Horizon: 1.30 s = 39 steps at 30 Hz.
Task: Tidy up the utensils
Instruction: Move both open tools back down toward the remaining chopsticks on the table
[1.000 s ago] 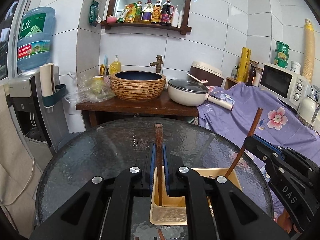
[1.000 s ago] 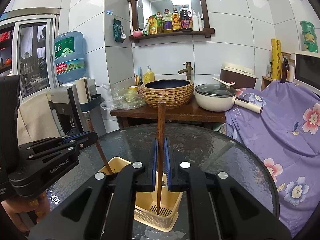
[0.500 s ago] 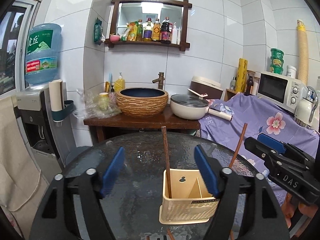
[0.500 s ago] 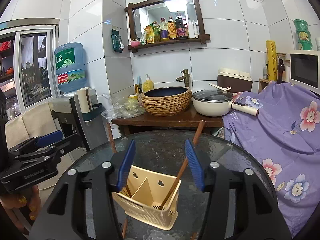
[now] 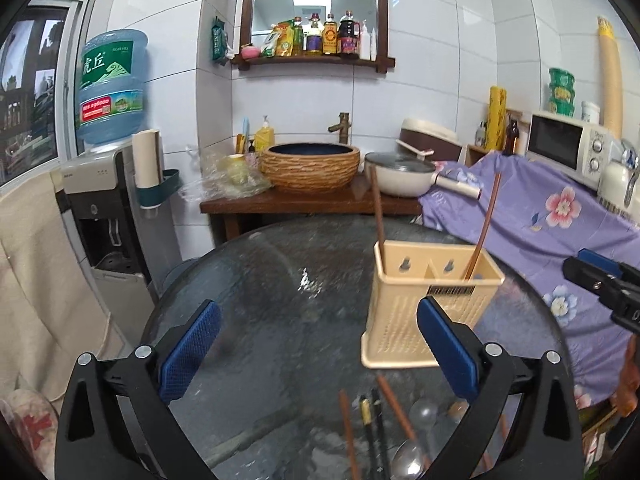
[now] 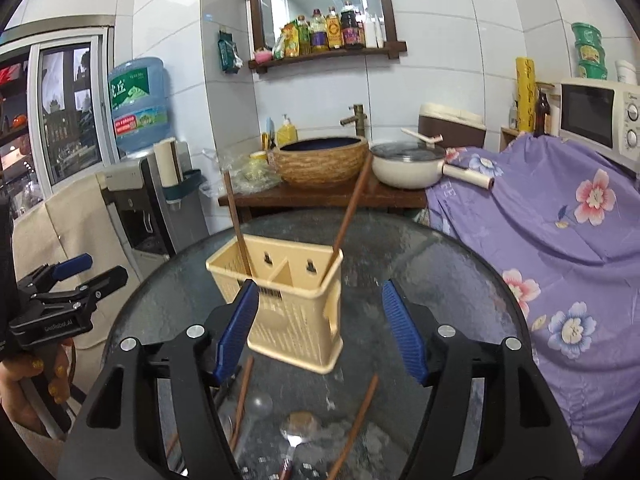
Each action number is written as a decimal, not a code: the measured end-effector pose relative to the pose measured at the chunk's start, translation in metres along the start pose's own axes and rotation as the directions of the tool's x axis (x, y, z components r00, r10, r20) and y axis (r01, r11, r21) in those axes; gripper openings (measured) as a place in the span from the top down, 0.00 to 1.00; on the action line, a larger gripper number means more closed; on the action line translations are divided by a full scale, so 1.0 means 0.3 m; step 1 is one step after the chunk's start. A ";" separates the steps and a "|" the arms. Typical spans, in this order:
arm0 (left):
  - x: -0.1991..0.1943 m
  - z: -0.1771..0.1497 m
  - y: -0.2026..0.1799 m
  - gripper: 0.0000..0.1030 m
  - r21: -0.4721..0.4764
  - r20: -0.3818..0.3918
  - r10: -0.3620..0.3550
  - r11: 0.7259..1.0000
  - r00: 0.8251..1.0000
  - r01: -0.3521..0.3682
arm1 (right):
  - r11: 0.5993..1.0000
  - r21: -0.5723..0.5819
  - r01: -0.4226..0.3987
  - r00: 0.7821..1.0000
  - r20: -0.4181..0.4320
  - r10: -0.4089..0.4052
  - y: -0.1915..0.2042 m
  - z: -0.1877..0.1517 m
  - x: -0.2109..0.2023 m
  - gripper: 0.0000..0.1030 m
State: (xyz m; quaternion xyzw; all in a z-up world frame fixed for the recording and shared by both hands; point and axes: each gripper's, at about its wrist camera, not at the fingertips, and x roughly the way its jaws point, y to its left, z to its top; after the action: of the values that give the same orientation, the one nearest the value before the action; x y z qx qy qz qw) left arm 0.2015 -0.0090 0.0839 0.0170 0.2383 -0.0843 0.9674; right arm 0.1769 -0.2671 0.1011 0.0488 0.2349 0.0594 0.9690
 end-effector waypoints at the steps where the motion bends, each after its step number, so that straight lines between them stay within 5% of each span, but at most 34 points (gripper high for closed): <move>1: 0.002 -0.025 0.002 0.06 0.010 -0.014 0.014 1.000 1.000 -0.014 | 1.000 0.007 0.009 1.000 -0.017 -0.009 -0.013 -0.028 -0.001 0.37; 11: 0.083 -0.216 0.032 0.07 0.003 -0.190 0.009 1.000 0.982 -0.009 | 0.992 0.098 0.075 0.973 -0.225 -0.051 -0.128 -0.269 0.086 0.37; 22: 0.196 -0.380 -0.006 0.49 -0.018 -0.384 -0.072 0.997 0.921 0.071 | 0.992 0.071 0.102 0.943 -0.325 -0.074 -0.104 -0.390 0.176 0.38; 39: 0.291 -0.398 -0.059 0.73 0.005 -0.461 -0.091 0.994 0.883 0.105 | 0.990 0.049 0.129 0.919 -0.381 -0.101 -0.090 -0.399 0.250 0.47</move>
State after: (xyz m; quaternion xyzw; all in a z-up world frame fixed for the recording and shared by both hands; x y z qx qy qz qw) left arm 0.2199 -0.0312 -0.0622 0.0390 0.4597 -0.1302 0.8776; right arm 0.1904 -0.2755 -0.0417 0.0578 0.4213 0.0019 0.9051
